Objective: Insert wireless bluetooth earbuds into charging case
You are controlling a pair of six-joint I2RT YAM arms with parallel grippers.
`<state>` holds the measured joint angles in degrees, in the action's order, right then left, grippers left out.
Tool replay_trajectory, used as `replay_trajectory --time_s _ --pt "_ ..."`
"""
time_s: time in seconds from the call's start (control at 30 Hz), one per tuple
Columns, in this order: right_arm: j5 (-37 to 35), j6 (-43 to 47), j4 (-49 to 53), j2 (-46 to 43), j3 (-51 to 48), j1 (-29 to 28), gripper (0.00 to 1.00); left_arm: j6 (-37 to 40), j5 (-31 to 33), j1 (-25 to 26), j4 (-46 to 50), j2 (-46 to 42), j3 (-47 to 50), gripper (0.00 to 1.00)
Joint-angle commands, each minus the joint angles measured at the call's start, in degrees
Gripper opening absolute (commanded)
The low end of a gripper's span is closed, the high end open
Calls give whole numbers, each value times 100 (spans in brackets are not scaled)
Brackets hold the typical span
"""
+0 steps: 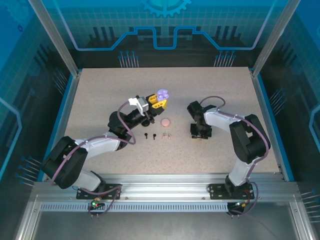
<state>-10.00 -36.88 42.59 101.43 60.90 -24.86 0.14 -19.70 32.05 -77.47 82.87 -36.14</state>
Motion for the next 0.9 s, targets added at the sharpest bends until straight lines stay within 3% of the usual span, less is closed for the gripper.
replay_trajectory --time_s 0.0,0.57,0.87 --pt "-117 91 97 200 176 -43 32 65 55 43 -198 -109 -64 0" --pt "-68 182 33 114 23 69 21 79 28 44 -173 -111 -86 0" --pt "170 24 -219 -833 -158 78 16 80 20 46 -180 -122 -95 0"
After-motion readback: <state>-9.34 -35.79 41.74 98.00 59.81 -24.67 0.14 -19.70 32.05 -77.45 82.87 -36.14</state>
